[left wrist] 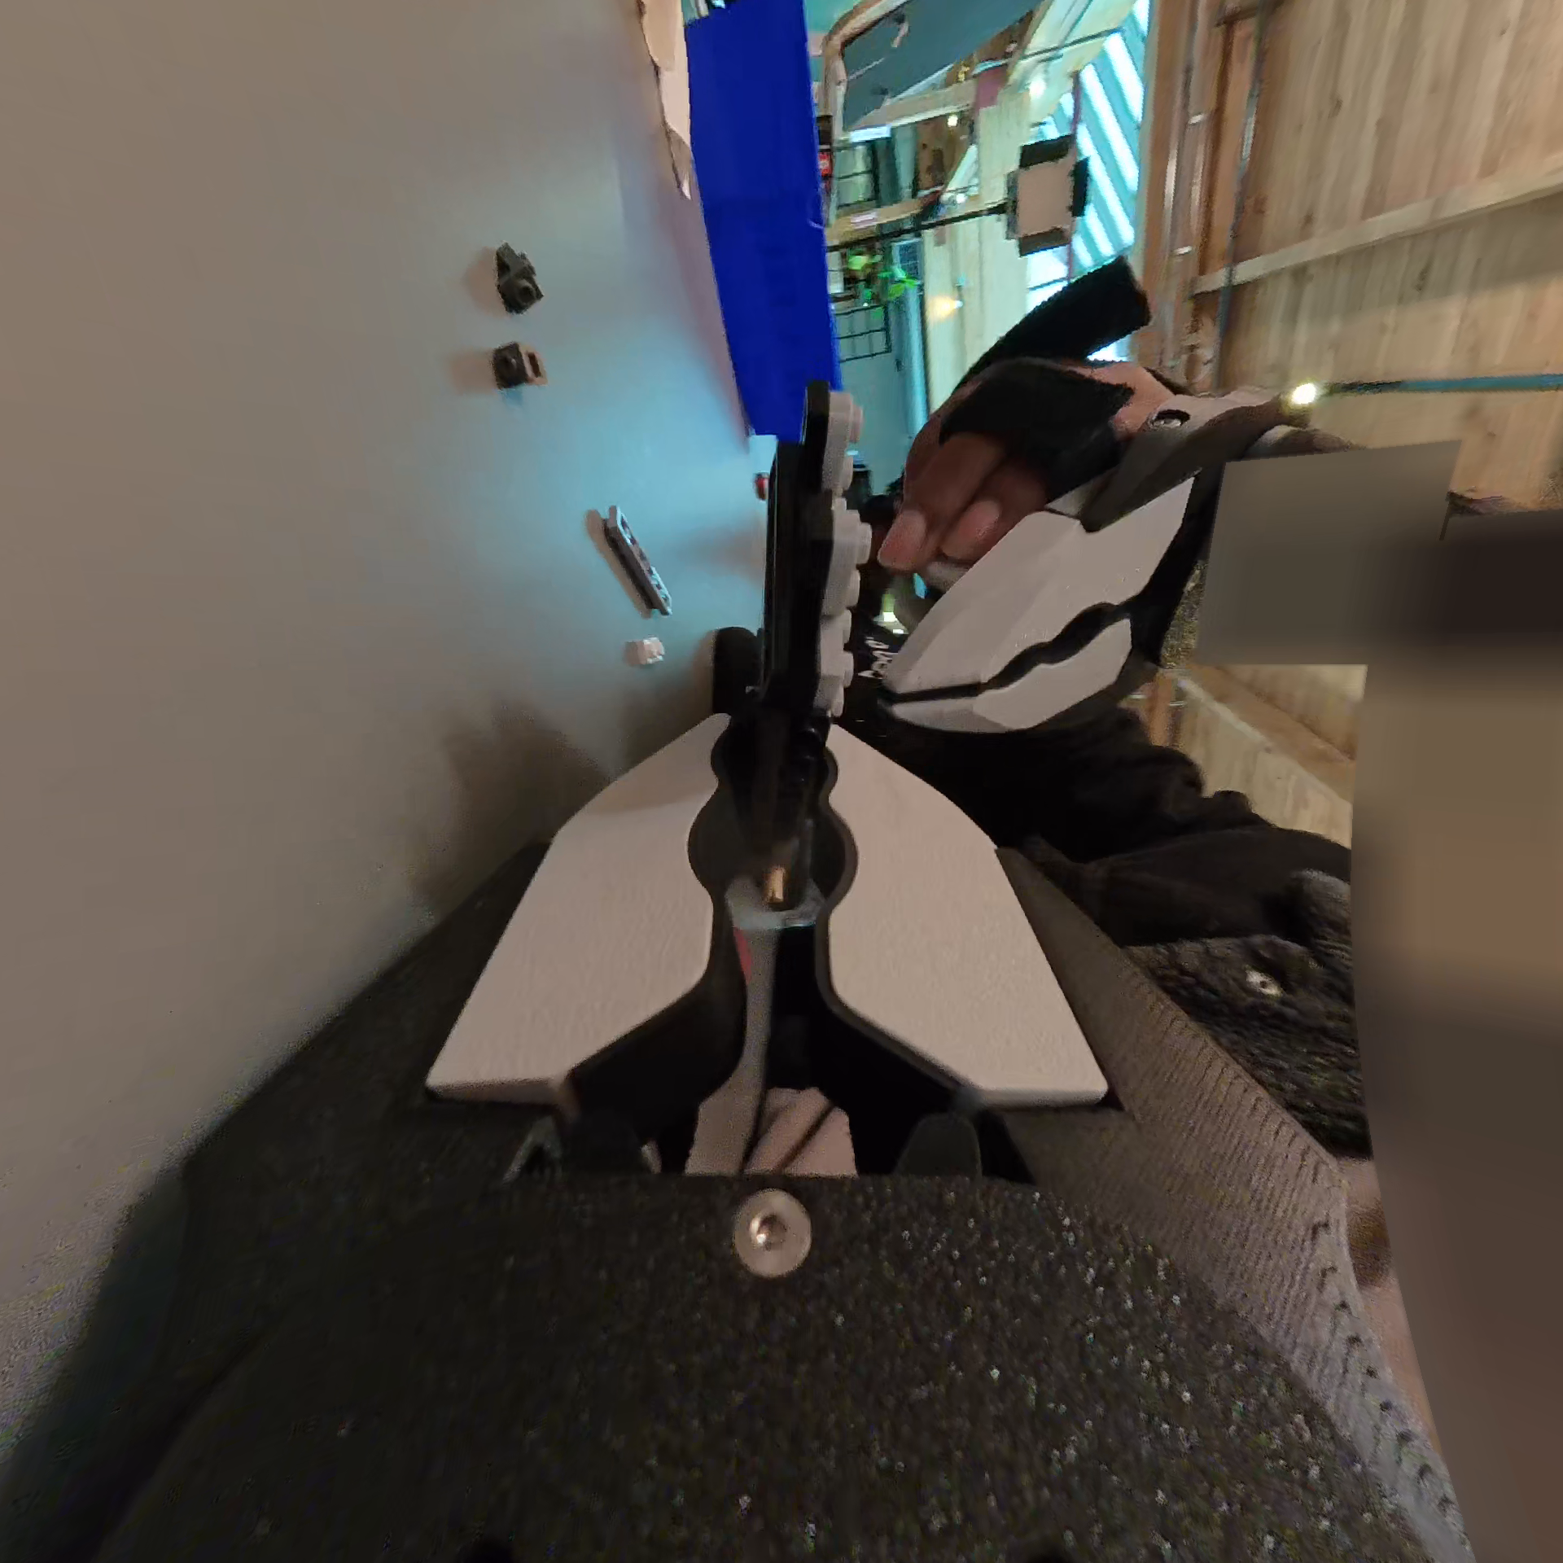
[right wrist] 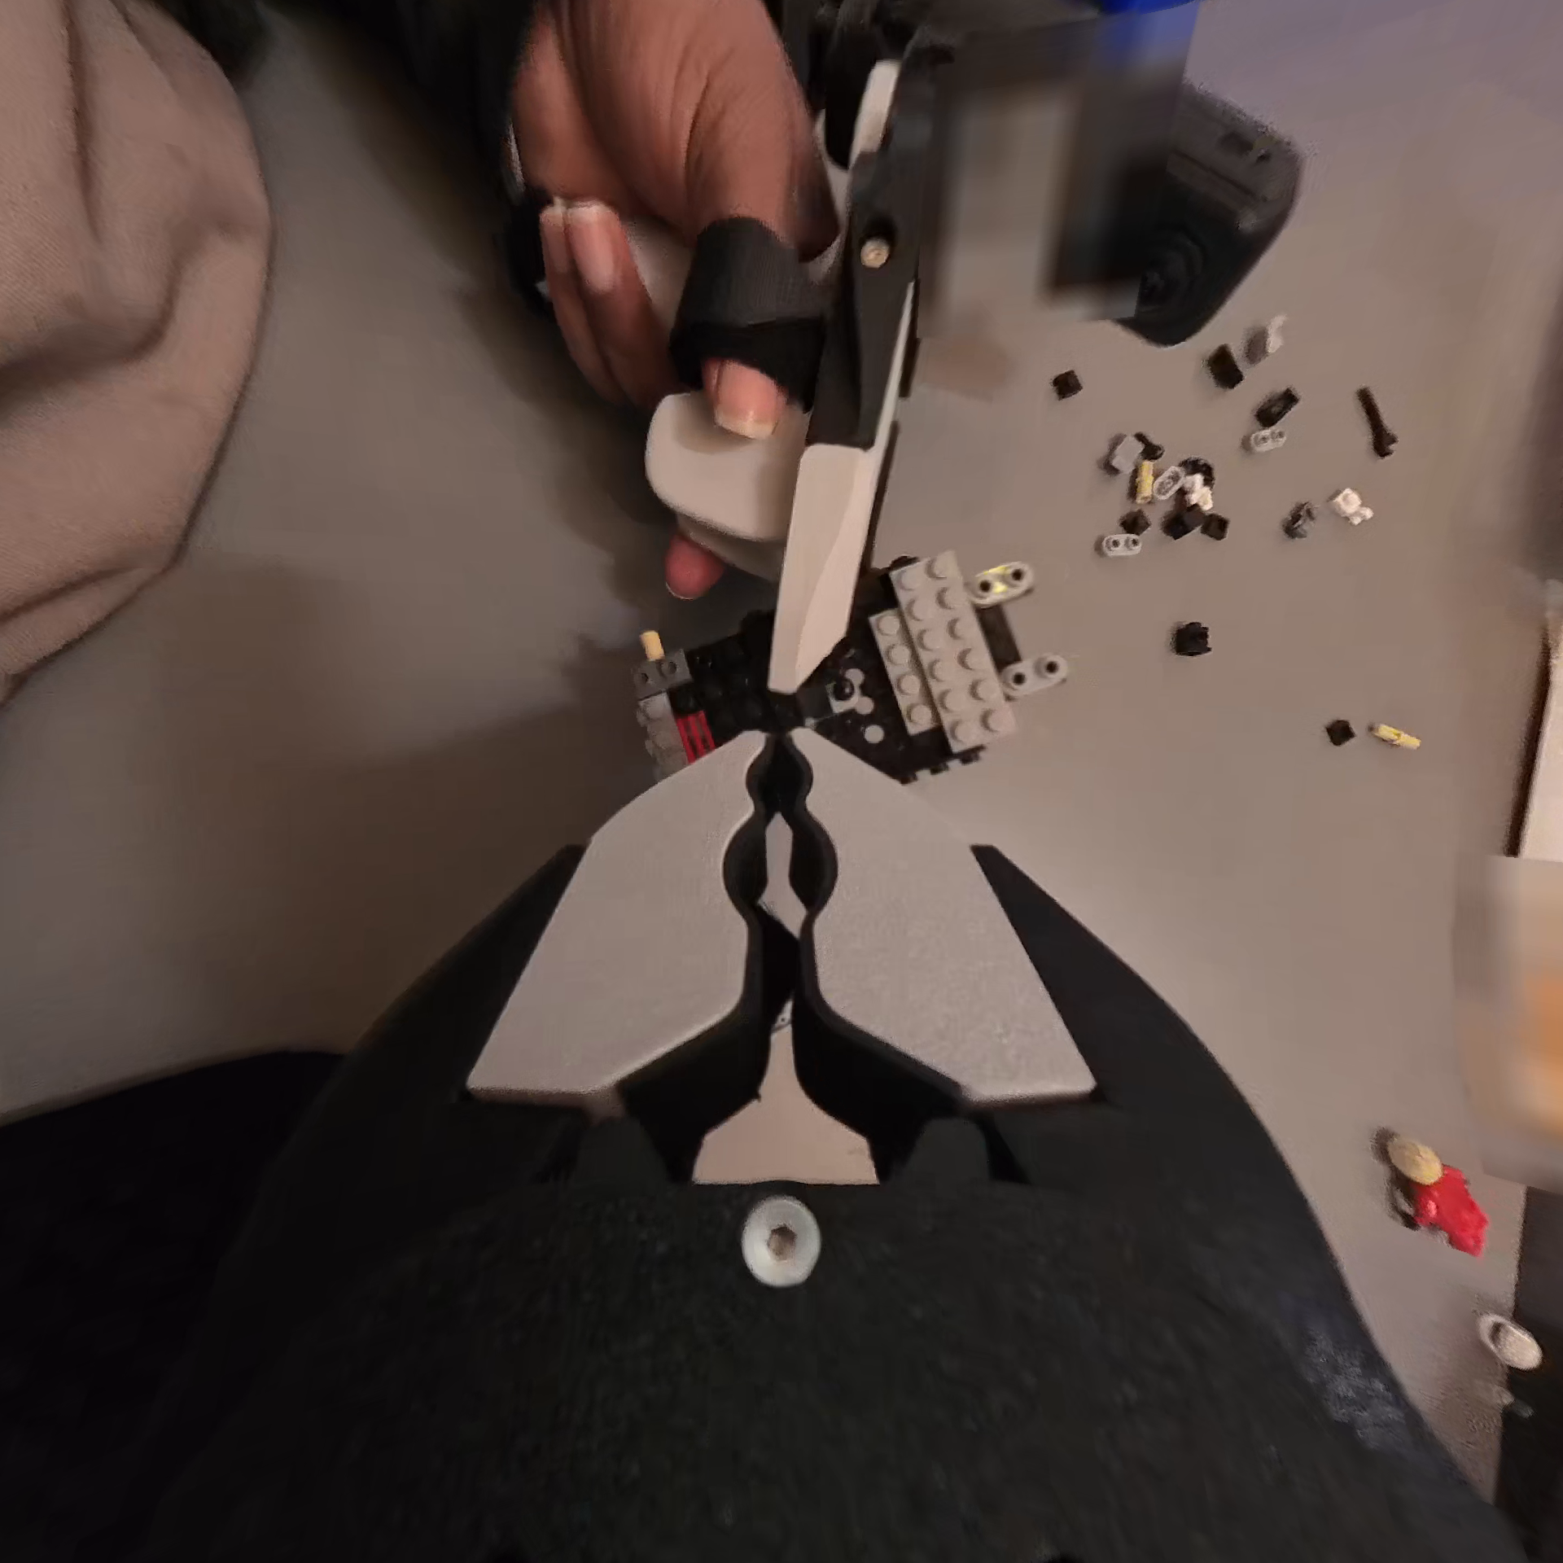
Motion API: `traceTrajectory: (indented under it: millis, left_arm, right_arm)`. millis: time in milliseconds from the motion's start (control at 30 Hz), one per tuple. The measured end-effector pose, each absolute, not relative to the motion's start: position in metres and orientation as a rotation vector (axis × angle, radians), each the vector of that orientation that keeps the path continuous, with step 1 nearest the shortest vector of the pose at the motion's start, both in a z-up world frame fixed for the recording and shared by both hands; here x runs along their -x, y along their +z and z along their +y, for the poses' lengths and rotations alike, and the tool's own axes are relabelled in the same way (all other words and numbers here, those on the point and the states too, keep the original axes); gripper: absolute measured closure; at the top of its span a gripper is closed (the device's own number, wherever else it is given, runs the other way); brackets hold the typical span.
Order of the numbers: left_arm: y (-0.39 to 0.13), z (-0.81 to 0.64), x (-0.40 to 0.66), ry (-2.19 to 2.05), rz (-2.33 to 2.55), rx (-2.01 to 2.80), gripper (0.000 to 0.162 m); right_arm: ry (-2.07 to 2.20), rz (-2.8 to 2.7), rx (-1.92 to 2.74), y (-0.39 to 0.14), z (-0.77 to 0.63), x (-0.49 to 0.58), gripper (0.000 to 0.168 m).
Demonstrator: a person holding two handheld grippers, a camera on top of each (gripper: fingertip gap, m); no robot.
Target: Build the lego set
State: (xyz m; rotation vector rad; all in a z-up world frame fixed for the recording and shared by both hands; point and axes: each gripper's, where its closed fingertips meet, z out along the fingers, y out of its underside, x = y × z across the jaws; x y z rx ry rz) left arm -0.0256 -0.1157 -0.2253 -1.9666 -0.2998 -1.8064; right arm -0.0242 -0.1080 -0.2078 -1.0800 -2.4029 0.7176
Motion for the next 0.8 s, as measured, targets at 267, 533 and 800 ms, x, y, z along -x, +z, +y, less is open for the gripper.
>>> traceTrajectory:
  millis: [267, 533, 800]
  left_arm:
    - [-0.218, -0.114, 0.028, -1.836, -0.324, 1.915, 0.149]
    - [-0.226, -0.117, 0.025, -1.827, -0.32, 1.973, 0.149]
    - [-0.236, -0.115, 0.028, -1.758, -0.311, 2.021, 0.15]
  right_arm:
    - [0.562, -2.432, 1.015, -0.215, -0.106, 0.022, 0.152]
    - [0.377, -2.608, 0.901, -0.233, -0.108, 0.019, 0.153]
    - [0.473, -2.5, 0.942, -0.238, -0.108, 0.023, 0.159]
